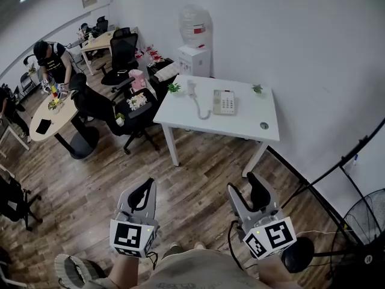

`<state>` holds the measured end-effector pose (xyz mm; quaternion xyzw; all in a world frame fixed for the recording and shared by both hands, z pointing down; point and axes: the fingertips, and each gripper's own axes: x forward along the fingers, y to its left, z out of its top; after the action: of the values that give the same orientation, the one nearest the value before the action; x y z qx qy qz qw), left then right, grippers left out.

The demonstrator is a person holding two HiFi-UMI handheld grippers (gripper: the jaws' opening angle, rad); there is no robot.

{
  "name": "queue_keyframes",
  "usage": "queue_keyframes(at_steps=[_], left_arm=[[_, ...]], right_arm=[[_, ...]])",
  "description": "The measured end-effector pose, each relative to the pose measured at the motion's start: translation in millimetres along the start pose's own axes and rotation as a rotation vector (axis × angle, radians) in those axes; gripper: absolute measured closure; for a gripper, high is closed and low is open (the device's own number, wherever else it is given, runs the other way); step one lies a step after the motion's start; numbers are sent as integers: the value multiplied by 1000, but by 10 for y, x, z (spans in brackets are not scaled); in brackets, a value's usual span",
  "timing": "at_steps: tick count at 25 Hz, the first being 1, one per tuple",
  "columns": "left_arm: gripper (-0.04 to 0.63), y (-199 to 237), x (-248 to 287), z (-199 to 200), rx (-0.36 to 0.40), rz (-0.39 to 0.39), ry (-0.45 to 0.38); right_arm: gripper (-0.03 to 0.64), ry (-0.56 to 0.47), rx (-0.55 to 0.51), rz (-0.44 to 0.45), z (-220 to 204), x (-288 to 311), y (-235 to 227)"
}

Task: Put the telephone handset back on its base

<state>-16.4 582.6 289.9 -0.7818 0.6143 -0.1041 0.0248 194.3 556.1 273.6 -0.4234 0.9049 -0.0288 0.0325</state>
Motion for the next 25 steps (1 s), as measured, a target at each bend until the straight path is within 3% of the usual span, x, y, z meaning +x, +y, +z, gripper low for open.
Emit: queue_keyframes(at_steps=[4, 13, 14, 16, 25], left_arm=[[594, -46, 7, -4, 8, -1, -8], [594, -45, 162, 39, 4, 25, -20], [571, -22, 183, 60, 1, 39, -29], [360, 14, 247, 62, -8, 48, -36], [352, 249, 610, -194, -20, 36, -1]], right_arm=[[330, 22, -24, -12, -49, -70, -51], [327, 52, -13, -18, -157, -57, -214], [327, 54, -14, -18, -166, -39, -235], [327, 58, -15, -21, -186, 7, -281], [330, 90, -20, -28, -349, 400, -428]])
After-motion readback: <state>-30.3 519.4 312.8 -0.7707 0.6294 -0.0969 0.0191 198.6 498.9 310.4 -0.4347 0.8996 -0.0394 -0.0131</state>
